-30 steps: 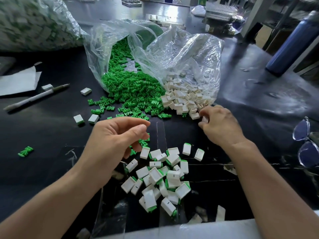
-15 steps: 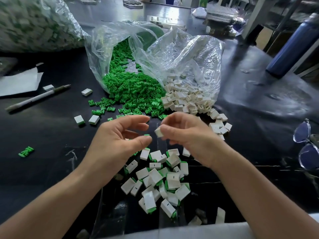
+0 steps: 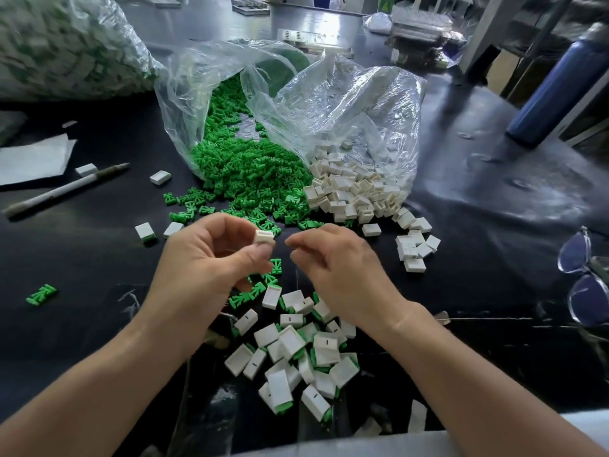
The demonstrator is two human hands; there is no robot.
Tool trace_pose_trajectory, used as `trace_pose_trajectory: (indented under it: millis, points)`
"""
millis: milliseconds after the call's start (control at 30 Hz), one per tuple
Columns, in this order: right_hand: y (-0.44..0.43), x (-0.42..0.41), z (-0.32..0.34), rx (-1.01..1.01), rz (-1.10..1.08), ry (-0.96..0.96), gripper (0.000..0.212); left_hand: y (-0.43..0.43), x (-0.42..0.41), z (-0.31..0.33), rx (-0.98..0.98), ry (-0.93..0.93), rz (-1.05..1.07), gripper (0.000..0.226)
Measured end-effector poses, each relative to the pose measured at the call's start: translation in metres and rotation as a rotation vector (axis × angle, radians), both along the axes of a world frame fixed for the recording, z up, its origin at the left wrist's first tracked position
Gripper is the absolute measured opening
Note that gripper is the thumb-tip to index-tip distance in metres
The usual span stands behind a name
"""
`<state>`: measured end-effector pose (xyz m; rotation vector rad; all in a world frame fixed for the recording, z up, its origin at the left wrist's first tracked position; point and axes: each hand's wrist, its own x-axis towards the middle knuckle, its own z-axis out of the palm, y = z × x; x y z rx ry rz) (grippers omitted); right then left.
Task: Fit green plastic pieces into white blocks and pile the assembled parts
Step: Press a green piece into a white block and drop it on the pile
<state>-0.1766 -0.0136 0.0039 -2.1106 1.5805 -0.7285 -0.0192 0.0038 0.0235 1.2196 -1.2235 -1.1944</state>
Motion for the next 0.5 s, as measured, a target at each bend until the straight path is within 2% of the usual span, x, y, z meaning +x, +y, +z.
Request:
trace_pose_trajectory:
  millis: [100, 267, 400, 500]
  points:
    - [-0.002, 0.008, -0.004, -0.016, 0.088, 0.116, 0.034, 0.001, -0.002, 0.0, 0.005, 0.006, -0.01, 0.022]
    - [-0.003, 0.012, -0.008, 0.021, 0.132, 0.25, 0.028, 0.002, -0.004, 0.0, -0.002, 0.007, -0.044, 0.024]
    - [-0.003, 0.01, -0.005, 0.037, 0.106, 0.152, 0.011, 0.001, -0.002, -0.002, -0.004, 0.001, -0.06, 0.024]
    - [-0.002, 0.007, -0.004, 0.042, 0.064, 0.066, 0.018, 0.002, -0.002, -0.002, -0.004, -0.004, -0.071, 0.02]
